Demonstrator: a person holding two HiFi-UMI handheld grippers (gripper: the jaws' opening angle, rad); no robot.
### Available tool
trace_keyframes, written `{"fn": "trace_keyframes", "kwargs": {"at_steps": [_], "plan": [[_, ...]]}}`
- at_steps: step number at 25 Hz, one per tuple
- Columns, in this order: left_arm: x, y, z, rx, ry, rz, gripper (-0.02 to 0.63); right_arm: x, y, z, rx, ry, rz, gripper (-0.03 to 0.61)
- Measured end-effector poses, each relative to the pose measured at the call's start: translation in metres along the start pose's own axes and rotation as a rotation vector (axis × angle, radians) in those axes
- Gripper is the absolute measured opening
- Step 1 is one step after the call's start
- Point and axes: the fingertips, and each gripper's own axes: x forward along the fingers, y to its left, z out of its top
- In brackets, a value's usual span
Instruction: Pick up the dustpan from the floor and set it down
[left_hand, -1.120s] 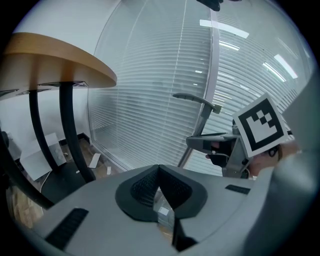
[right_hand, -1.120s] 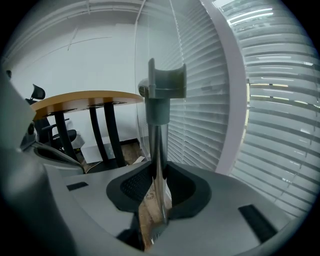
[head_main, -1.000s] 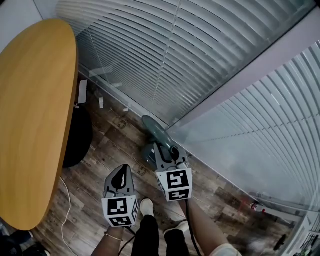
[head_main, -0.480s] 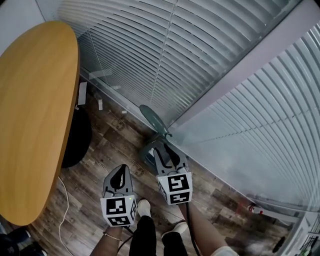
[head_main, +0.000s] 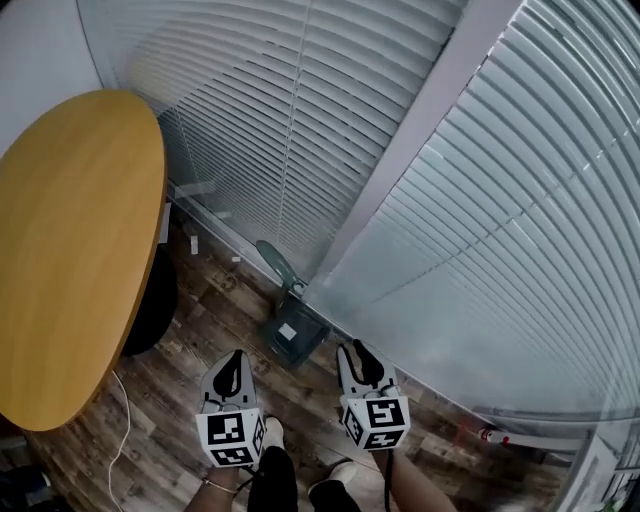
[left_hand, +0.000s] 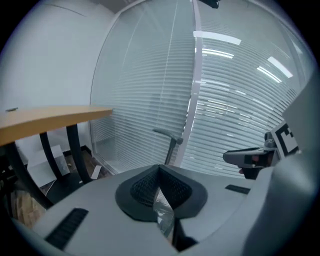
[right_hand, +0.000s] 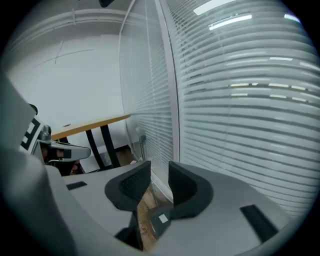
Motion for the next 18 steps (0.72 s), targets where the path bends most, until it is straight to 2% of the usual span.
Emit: {"fn": "trace_keyframes", "kwargs": {"at_steps": [3, 7, 10, 14, 18], "plan": [[-0.025, -0.012, 0.022, 0.000, -0.043, 0.005, 0.017, -0.048, -0.027, 0.016, 0.027, -0.031, -0.065, 0.108], [-0.065, -0.044, 0.052, -0.046, -0.081, 0.017, 0.017, -0.121, -0.075, 0.041, 0.101, -0.075, -0.179, 0.083], [-0.102, -0.065, 0.074, -0.065, -0.106, 0.008, 0.017, -0.175, -0.090, 0.060, 0.121, -0.093, -0.243, 0.064], [-0.140, -0.094, 0.104, -0.054, -0.151, -0.016, 0.017, -0.230, -0.097, 0.082, 0.085, -0.110, -0.261, 0.037], [-0.172, -0.116, 0.120, -0.038, -0.169, -0.045, 0.017, -0.279, -0.103, 0.096, 0.109, -0.158, -0.282, 0.034]]}}
